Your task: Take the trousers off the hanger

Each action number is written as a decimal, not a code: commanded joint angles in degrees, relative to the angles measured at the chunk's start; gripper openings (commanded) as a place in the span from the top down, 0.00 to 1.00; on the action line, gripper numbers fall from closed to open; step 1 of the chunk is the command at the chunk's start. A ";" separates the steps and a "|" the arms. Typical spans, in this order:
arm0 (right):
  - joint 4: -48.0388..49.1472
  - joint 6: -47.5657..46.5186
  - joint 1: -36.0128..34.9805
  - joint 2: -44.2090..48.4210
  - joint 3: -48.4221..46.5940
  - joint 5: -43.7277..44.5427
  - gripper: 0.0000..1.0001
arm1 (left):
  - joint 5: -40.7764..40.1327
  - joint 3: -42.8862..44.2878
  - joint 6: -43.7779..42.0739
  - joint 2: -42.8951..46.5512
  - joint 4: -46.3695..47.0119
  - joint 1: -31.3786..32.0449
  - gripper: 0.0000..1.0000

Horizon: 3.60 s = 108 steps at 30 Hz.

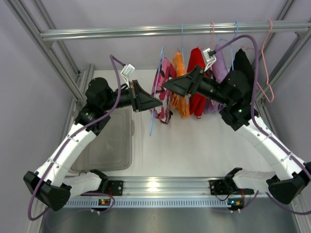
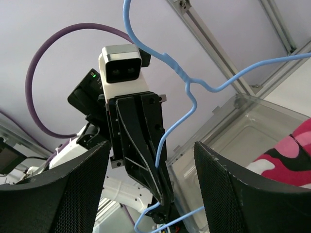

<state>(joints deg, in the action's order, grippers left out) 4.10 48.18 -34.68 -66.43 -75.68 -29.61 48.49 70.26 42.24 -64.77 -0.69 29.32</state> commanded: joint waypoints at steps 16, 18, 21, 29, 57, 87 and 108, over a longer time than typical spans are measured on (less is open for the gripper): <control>7.77 4.90 -6.54 -10.37 -7.81 2.45 0.32 | -1.99 2.25 -4.44 5.71 13.70 0.39 1.00; 7.77 6.57 -7.15 -11.52 -10.09 2.19 0.34 | -2.61 1.64 -5.41 6.41 13.08 0.30 1.00; 9.08 7.97 -8.21 -12.84 -11.59 1.66 0.37 | -3.31 0.85 -6.03 7.46 12.64 0.39 1.00; 11.63 11.23 -9.71 -14.16 -11.86 0.60 0.48 | -4.98 -0.03 -7.96 8.87 11.41 0.39 1.00; 13.39 8.24 -10.24 -7.58 -14.85 -2.74 1.00 | -7.18 7.95 -15.77 14.85 -6.14 -8.31 0.04; 12.33 8.77 -9.18 -14.68 -28.47 -0.01 1.00 | -16.66 -28.68 -50.91 28.21 0.07 0.63 0.01; 12.34 10.09 -8.04 -15.66 -27.24 -0.72 1.00 | -52.55 -36.68 -71.42 24.60 16.26 19.46 0.04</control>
<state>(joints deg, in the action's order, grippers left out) 7.03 59.13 -43.22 -85.73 -101.60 -30.09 -4.16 35.46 -25.54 -43.48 12.21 48.53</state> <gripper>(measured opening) 0.048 0.955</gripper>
